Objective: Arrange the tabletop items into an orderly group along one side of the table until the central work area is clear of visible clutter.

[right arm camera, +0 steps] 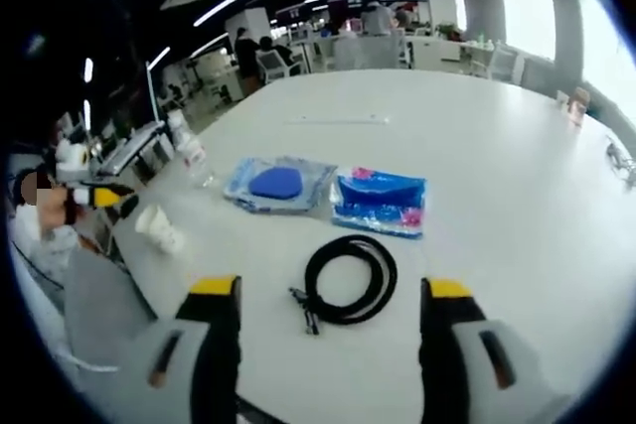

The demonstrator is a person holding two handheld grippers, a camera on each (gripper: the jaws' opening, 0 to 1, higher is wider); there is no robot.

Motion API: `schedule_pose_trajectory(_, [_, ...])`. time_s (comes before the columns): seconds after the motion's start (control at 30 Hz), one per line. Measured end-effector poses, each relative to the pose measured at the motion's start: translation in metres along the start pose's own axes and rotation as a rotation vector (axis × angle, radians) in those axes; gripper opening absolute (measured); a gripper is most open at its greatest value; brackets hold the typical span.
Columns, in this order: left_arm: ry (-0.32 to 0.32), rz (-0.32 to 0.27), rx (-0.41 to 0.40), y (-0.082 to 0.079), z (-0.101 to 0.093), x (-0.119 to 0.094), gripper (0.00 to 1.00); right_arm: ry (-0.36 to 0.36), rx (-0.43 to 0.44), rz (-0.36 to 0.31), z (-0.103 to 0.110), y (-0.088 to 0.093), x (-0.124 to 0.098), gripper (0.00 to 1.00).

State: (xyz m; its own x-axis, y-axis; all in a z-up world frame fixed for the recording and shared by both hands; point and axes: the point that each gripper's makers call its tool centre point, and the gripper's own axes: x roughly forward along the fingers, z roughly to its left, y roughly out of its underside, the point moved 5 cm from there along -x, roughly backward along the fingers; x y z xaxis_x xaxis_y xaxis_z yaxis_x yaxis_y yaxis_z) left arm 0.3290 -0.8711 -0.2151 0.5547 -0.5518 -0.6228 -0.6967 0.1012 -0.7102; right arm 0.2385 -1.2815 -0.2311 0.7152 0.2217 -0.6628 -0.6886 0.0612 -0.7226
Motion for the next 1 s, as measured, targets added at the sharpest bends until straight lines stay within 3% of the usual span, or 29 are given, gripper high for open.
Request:
schedule_pose_trajectory(0.47, [0.013, -0.004, -0.005, 0.021, -0.002, -0.006, 0.9, -0.023, -0.021, -0.005, 0.011, -0.007, 0.005, 0.68])
schedule_pose_trajectory(0.8, [0.042, -0.023, 0.029, 0.042, 0.0, -0.021, 0.94, -0.09, -0.073, 0.021, 0.048, -0.014, 0.02, 0.68])
schedule_pose_trajectory(0.9, [0.051, -0.018, 0.072, 0.047, 0.0, -0.026, 0.96, -0.107, -0.081, 0.028, 0.061, -0.016, 0.026, 0.68])
schedule_pose_trajectory(1.0, [0.044, -0.014, 0.113, 0.052, 0.004, -0.032, 0.96, -0.132, -0.15, 0.052, 0.076, -0.019, 0.034, 0.68])
